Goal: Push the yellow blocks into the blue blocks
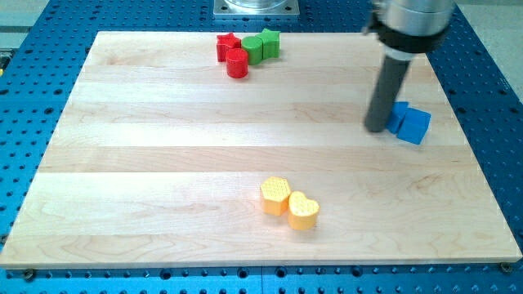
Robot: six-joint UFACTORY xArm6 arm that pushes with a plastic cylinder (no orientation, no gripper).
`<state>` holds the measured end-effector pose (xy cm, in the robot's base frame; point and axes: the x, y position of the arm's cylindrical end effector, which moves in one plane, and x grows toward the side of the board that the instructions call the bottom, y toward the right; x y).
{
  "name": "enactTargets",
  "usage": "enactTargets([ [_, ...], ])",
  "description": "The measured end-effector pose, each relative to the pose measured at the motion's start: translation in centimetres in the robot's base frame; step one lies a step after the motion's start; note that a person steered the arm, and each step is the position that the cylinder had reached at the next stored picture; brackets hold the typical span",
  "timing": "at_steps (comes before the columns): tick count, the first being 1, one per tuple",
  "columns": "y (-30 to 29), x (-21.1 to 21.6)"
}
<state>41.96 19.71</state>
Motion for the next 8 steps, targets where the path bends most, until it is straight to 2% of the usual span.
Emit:
enactTargets([
  [1,-1.5,-0.6],
  [2,-12.2,3.6],
  [3,-22.7,10.4],
  [4,-25.8,15.2],
  [5,-19.5,19.6],
  [6,-13.4,15.9],
  [7,-11.7,11.0],
  [8,-8.6,7.9],
])
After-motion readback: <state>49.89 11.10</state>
